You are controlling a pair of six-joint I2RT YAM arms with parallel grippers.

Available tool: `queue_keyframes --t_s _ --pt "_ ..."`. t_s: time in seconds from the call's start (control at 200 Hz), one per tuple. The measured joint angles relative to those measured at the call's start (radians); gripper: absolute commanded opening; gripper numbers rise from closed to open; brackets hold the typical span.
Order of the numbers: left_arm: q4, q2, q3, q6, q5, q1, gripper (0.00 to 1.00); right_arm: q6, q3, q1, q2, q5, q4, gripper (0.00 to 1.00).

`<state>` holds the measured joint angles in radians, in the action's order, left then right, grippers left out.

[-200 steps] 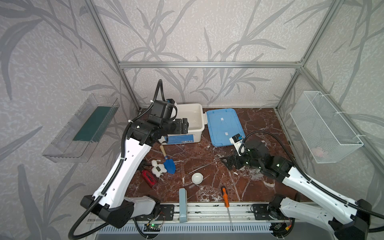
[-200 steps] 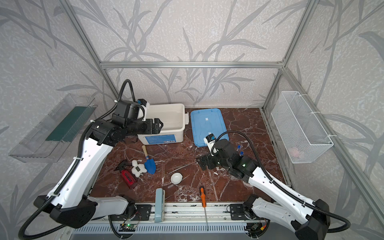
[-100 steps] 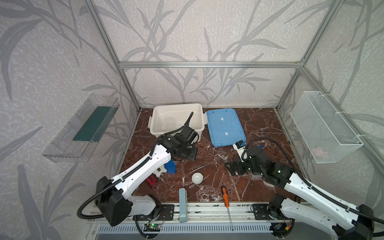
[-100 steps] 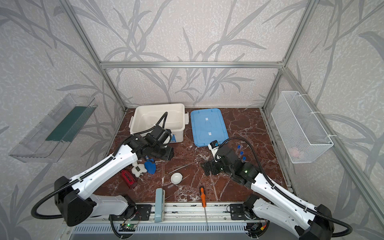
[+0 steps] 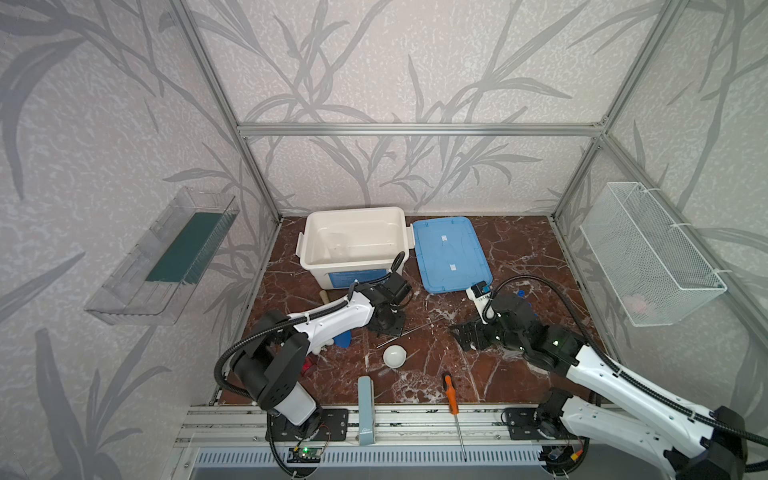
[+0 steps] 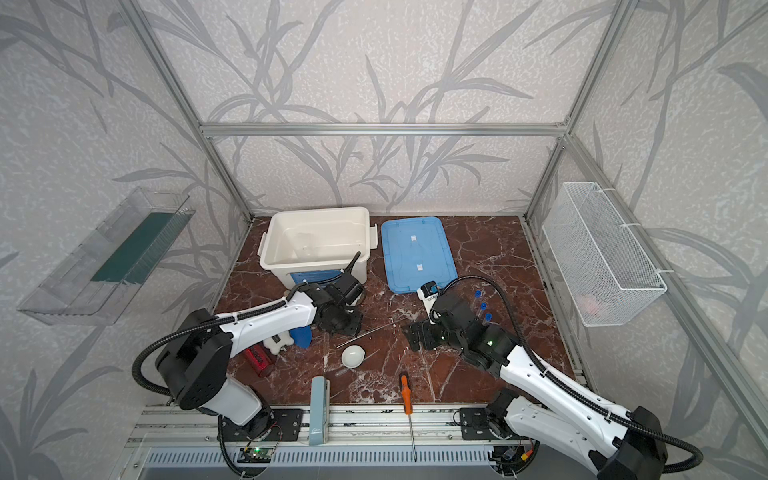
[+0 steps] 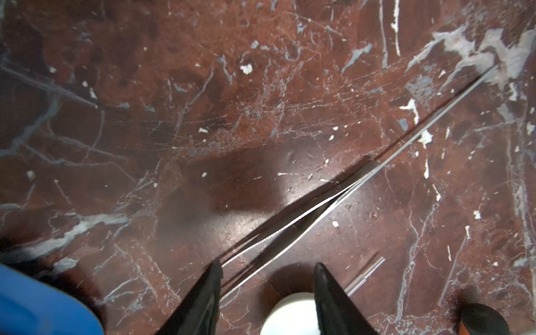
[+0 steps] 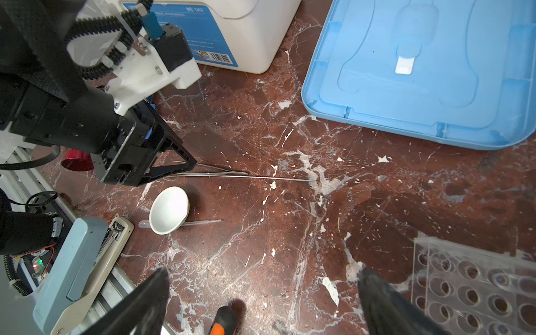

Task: Organize the chemistry lab equipment
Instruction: 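Move the left gripper down over the long metal tweezers on the table, then close the left gripper on the metal tweezers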

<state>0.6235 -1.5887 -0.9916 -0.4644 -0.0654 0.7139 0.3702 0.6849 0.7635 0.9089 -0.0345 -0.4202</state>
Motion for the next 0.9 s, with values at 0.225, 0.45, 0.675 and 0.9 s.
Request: queue_keyframes --t_s 0.225,0.45,0.675,0.9 --pt "-0.029 -0.024 0.0 -0.003 0.009 0.012 0.46 0.005 -0.006 0.0 0.013 0.0 0.009 0.99" --pt "-0.05 -0.066 0.003 -0.008 0.017 0.02 0.46 0.006 -0.011 0.0 0.013 0.001 0.008 0.99" --pt "-0.05 -0.099 0.003 -0.01 0.039 0.033 0.44 0.006 -0.011 0.0 0.013 0.001 0.004 0.99" --pt "-0.057 -0.102 0.003 -0.025 0.069 0.038 0.42 0.006 -0.011 0.0 0.013 0.001 0.004 0.99"
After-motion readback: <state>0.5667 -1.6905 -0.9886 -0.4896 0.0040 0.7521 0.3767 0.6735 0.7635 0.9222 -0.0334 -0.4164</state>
